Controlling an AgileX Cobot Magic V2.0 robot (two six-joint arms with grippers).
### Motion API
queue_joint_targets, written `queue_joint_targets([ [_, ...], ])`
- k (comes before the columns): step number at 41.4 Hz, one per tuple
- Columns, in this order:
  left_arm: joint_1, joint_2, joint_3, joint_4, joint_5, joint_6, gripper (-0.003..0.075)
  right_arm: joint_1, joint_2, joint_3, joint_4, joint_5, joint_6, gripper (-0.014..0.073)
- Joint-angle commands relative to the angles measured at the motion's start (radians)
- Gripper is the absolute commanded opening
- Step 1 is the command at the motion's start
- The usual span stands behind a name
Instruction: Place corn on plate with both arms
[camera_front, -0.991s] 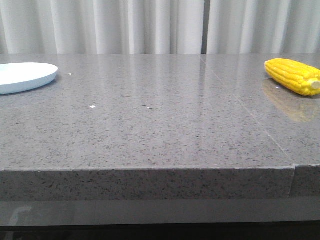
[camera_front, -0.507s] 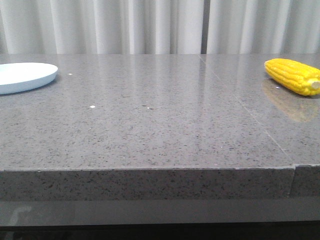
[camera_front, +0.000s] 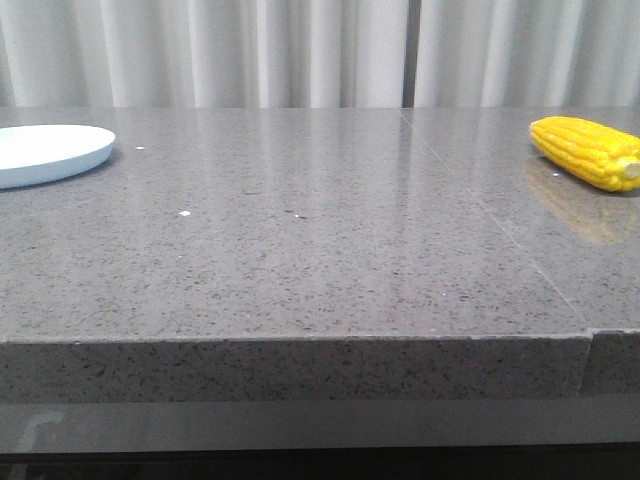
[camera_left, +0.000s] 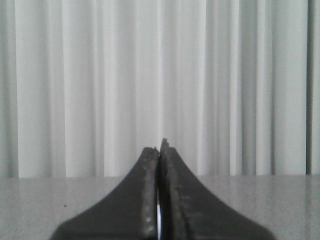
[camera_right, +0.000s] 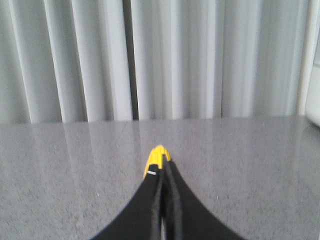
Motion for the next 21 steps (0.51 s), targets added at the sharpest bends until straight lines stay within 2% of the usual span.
queue_joint_targets([
  [1, -0.001, 0.074, -0.154, -0.006, 0.039, 0.000, -0.0020, -0.007, 0.074, -0.126, 0.002, -0.018, -0.005, -0.0068],
  [13, -0.001, 0.316, -0.477, -0.006, 0.337, 0.000, -0.0020, -0.007, 0.320, -0.398, 0.002, 0.179, -0.005, -0.0068],
  [21, -0.001, 0.434, -0.518, -0.006, 0.417, 0.000, -0.0020, -0.007, 0.470, -0.444, 0.002, 0.279, -0.005, -0.0068],
])
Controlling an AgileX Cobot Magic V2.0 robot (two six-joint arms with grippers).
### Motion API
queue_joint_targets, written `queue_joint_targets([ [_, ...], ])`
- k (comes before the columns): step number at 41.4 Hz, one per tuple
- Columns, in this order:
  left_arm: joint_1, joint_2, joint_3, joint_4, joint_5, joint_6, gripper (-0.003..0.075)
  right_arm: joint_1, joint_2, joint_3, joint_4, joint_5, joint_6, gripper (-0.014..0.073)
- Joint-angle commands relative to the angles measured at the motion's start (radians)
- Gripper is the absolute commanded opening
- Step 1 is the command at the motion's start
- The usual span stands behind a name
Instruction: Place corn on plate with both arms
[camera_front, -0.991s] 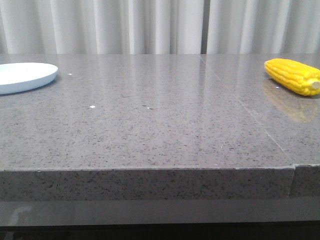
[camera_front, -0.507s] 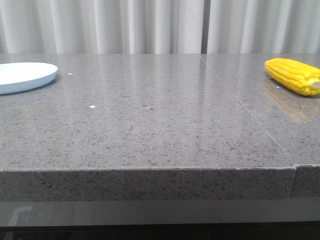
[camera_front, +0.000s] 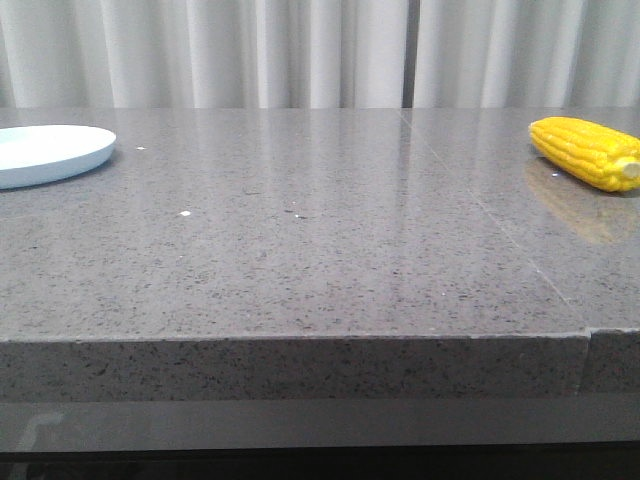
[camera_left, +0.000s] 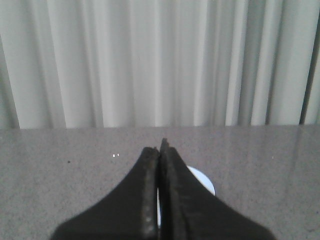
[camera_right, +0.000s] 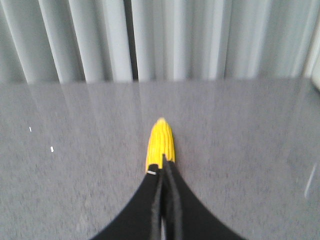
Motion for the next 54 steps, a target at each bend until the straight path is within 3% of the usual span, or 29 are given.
queue_joint_targets([
  [1, -0.001, 0.061, -0.034, -0.006, -0.025, 0.000, -0.0020, -0.007, 0.079, -0.036, 0.002, -0.014, -0.005, -0.0068],
  [20, -0.001, 0.163, -0.034, -0.006, 0.055, 0.000, -0.0020, -0.007, 0.283, -0.031, -0.002, 0.036, -0.005, -0.0068],
  [25, -0.001, 0.171, -0.034, -0.006, 0.055, 0.000, -0.0008, -0.007, 0.308, -0.031, -0.003, 0.036, -0.015, -0.0025],
  [28, -0.001, 0.171, -0.034, -0.006, 0.057, 0.000, 0.0072, -0.007, 0.311, -0.031, -0.003, 0.036, -0.036, 0.0084],
  [34, -0.001, 0.171, -0.034, -0.006, 0.059, 0.000, 0.0386, -0.007, 0.320, -0.031, -0.003, 0.039, -0.058, 0.0438],
  [37, -0.001, 0.174, -0.034, 0.000, 0.065, 0.000, 0.0515, -0.007, 0.320, -0.031, -0.003, 0.040, -0.058, 0.0541],
  [40, -0.001, 0.181, -0.034, 0.000, 0.079, 0.000, 0.0549, -0.007, 0.321, -0.031, -0.003, 0.039, -0.058, 0.0567],
  [54, 0.001, 0.371, -0.106, 0.038, 0.158, 0.000, 0.0547, -0.007, 0.320, -0.031, -0.003, 0.054, -0.058, 0.0560],
])
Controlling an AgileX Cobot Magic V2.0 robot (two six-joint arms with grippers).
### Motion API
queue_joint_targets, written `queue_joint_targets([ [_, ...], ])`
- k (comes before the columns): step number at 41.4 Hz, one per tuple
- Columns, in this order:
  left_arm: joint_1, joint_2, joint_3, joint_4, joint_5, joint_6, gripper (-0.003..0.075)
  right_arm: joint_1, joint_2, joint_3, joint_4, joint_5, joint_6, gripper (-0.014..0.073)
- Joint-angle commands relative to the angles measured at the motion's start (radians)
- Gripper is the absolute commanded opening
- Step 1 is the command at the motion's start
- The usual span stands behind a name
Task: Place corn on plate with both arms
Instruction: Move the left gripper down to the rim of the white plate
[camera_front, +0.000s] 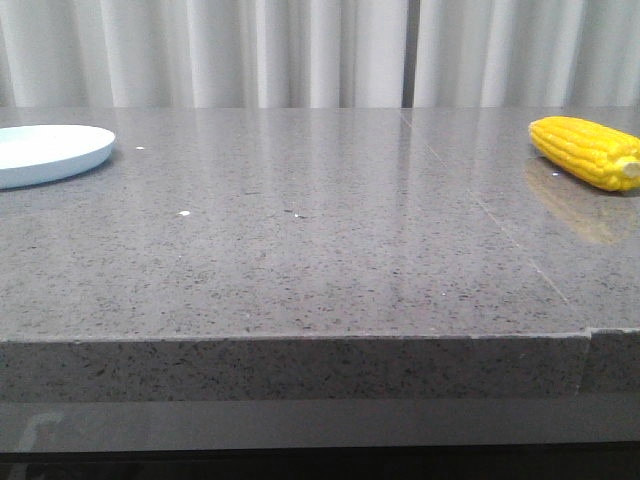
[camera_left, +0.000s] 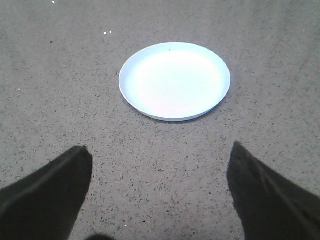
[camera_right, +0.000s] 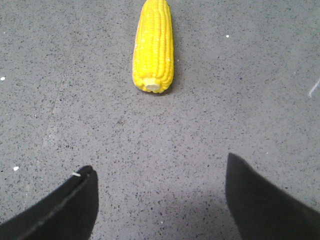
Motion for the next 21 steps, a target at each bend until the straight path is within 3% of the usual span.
queue_joint_targets([
  [1, 0.001, 0.075, -0.064, 0.011, -0.062, 0.000, 0.0547, -0.007, 0.002, -0.029, -0.003, -0.054, -0.011, 0.0560],
  [7, 0.005, 0.220, -0.135, 0.028, -0.011, 0.000, 0.0547, -0.007, 0.002, -0.029, -0.003, -0.054, -0.011, 0.0560],
  [14, 0.092, 0.413, -0.233, 0.012, 0.028, 0.000, 0.0547, -0.007, 0.002, -0.029, -0.003, -0.054, -0.011, 0.0560],
  [17, 0.146, 0.490, -0.271, -0.066, 0.031, 0.079, 0.0547, -0.007, 0.002, -0.029, -0.003, -0.054, -0.011, 0.0560],
  [21, 0.224, 0.593, -0.325, -0.299, 0.047, 0.248, 0.0547, -0.007, 0.002, -0.029, -0.003, -0.054, -0.011, 0.0560],
])
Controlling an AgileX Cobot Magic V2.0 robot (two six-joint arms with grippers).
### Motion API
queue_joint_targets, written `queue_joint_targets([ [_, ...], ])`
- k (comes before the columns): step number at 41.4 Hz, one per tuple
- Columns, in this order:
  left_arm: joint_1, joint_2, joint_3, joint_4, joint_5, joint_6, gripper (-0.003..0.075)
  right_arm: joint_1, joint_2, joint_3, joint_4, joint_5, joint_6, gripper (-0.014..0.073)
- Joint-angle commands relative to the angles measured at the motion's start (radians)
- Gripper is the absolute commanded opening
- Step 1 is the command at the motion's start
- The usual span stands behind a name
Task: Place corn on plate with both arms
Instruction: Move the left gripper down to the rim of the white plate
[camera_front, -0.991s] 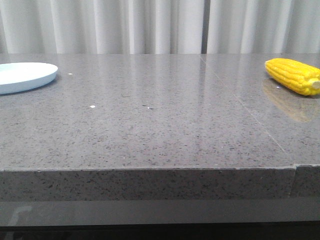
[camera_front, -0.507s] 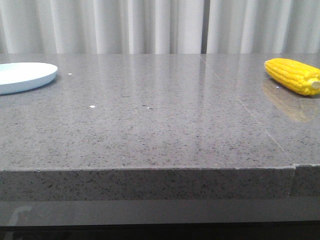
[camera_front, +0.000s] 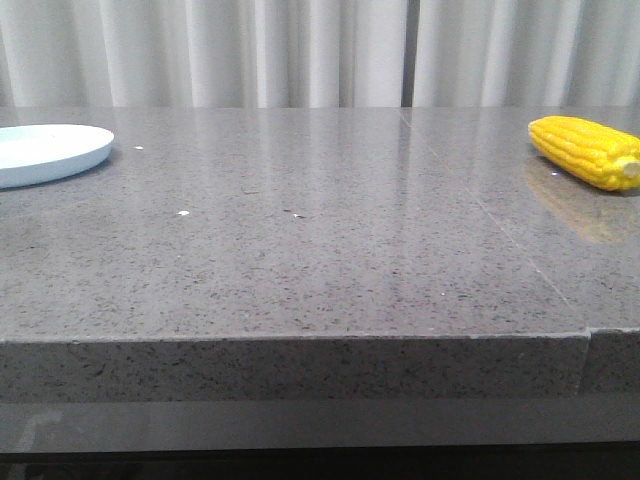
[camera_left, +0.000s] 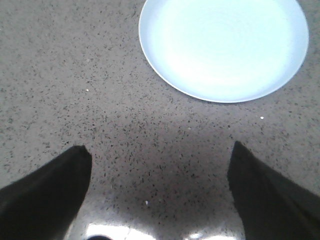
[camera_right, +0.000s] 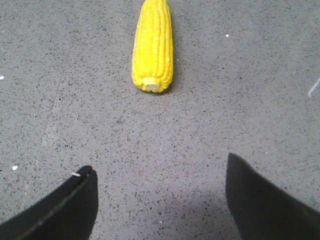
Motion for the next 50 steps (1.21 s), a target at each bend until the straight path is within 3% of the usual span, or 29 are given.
queue_joint_targets([
  [1, 0.075, 0.079, -0.086, -0.241, -0.037, 0.182, 0.0547, -0.007, 0.002, -0.029, -0.003, -0.054, -0.011, 0.0560],
  [6, 0.128, 0.194, -0.155, -0.369, -0.042, 0.249, 0.0547, -0.007, 0.002, -0.029, -0.003, -0.054, -0.011, 0.0560],
  [24, 0.116, 0.494, -0.389, -0.372, -0.071, 0.249, 0.0547, -0.007, 0.002, -0.029, -0.003, -0.053, -0.011, 0.0560],
  [50, 0.087, 0.634, -0.502, -0.377, -0.066, 0.251, 0.0545, -0.007, 0.002, -0.029, -0.003, -0.053, -0.011, 0.0560],
])
